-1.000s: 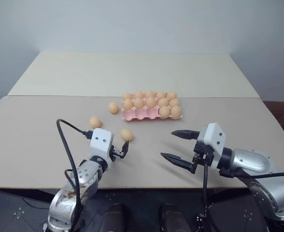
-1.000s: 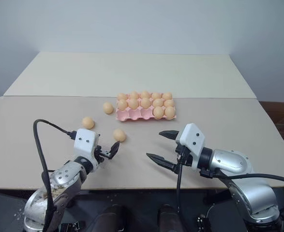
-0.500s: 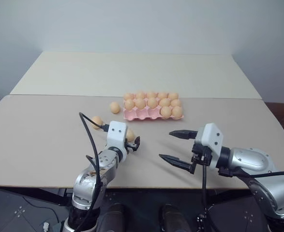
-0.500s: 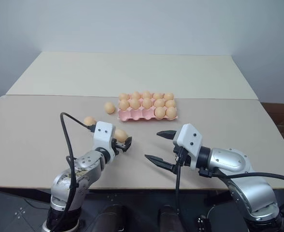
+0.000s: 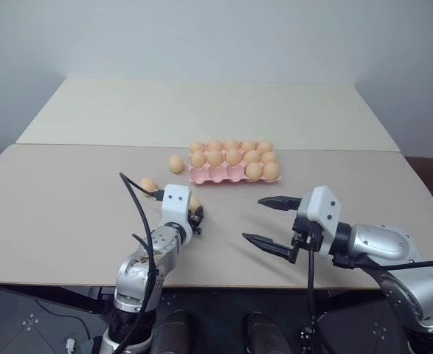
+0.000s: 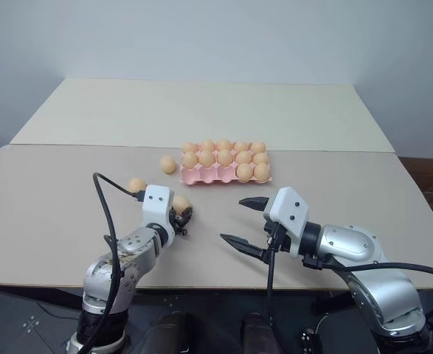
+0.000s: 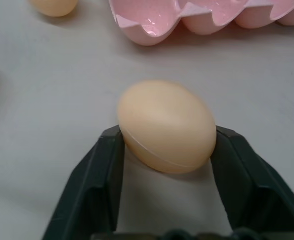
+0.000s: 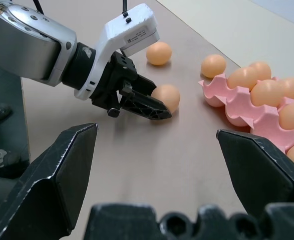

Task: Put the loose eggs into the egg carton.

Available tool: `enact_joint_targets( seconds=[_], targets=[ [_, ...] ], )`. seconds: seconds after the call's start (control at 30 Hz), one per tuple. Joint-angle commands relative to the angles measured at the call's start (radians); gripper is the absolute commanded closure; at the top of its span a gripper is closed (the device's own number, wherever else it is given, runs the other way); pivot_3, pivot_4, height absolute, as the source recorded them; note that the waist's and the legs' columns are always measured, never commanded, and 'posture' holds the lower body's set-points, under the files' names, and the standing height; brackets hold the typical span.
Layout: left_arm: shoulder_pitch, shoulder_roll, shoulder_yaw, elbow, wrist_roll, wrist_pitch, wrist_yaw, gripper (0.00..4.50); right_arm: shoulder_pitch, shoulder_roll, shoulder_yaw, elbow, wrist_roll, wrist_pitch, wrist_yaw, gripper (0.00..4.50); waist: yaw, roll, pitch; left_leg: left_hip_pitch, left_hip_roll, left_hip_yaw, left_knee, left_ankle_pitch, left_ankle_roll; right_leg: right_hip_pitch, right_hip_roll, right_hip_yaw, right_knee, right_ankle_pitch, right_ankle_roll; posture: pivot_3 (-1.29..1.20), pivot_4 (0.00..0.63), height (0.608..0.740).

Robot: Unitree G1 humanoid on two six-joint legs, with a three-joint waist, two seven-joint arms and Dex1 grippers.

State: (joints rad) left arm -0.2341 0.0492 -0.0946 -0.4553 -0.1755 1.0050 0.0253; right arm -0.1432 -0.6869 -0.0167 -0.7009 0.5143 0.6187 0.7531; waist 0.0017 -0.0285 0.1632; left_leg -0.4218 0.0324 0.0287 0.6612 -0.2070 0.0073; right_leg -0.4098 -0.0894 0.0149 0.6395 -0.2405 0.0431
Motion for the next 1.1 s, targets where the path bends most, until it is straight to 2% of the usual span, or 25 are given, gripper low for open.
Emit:
enact_joint_targets(
  seconds=[0.03, 0.2, 0.33, 0.53, 0.73, 1.1],
  targets=[
    [-0.02, 0.0, 0.01, -0.022, 0.006, -0.029, -0.009, 2.62, -0.018, 0.0, -0.014, -0.025, 0.015, -0.021, -0.004, 0.0, 0.0, 0.0, 0.0, 0.0, 0.0, 0.0, 0.0, 0.0, 0.0, 0.0, 0.0, 0.0, 0.0, 0.0, 0.0, 0.0, 0.15, 0.74],
    [-0.029, 0.043, -0.021, -0.057, 0.034, -0.066, -0.034, 2.72, -0.02, -0.001, -0.015, -0.02, 0.011, -0.024, -0.004, 0.0, 0.0, 0.0, 0.0, 0.0, 0.0, 0.0, 0.0, 0.0, 0.0, 0.0, 0.0, 0.0, 0.0, 0.0, 0.0, 0.0, 0.15, 0.74],
    [-0.125, 0.055, -0.052, -0.037, 0.033, -0.104, -0.074, 2.73, -0.026, 0.002, -0.013, -0.017, 0.008, -0.025, -0.008, 0.0, 0.005, 0.0, 0.0, 0.0, 0.0, 0.0, 0.0, 0.0, 0.0, 0.0, 0.0, 0.0, 0.0, 0.0, 0.0, 0.0, 0.15, 0.74],
    [-0.297, 0.026, -0.064, 0.161, 0.024, -0.212, -0.154, 2.75, -0.041, 0.006, 0.005, -0.021, -0.001, -0.02, -0.022, 0.0, 0.01, 0.0, 0.0, 0.0, 0.0, -0.001, 0.001, 0.0, 0.0, 0.002, 0.0, -0.002, -0.002, 0.0, 0.0, 0.0, 0.15, 0.74],
    [-0.418, 0.044, -0.087, 0.367, 0.023, -0.283, -0.275, 2.75, -0.045, -0.005, 0.008, -0.042, 0.008, 0.02, -0.047, 0.0, 0.009, 0.0, 0.0, 0.0, 0.0, -0.001, 0.001, 0.0, 0.0, 0.002, 0.0, -0.002, -0.002, 0.0, 0.0, 0.0, 0.15, 0.74],
    [-0.5, 0.054, -0.115, 0.56, 0.077, -0.381, -0.349, 2.75, -0.103, 0.022, -0.065, -0.055, 0.08, 0.141, -0.169, 0.0, 0.008, 0.0, 0.0, 0.0, 0.0, -0.001, 0.001, 0.0, 0.0, 0.002, 0.0, -0.002, -0.002, 0.0, 0.001, 0.0, 0.15, 0.74]
  ],
)
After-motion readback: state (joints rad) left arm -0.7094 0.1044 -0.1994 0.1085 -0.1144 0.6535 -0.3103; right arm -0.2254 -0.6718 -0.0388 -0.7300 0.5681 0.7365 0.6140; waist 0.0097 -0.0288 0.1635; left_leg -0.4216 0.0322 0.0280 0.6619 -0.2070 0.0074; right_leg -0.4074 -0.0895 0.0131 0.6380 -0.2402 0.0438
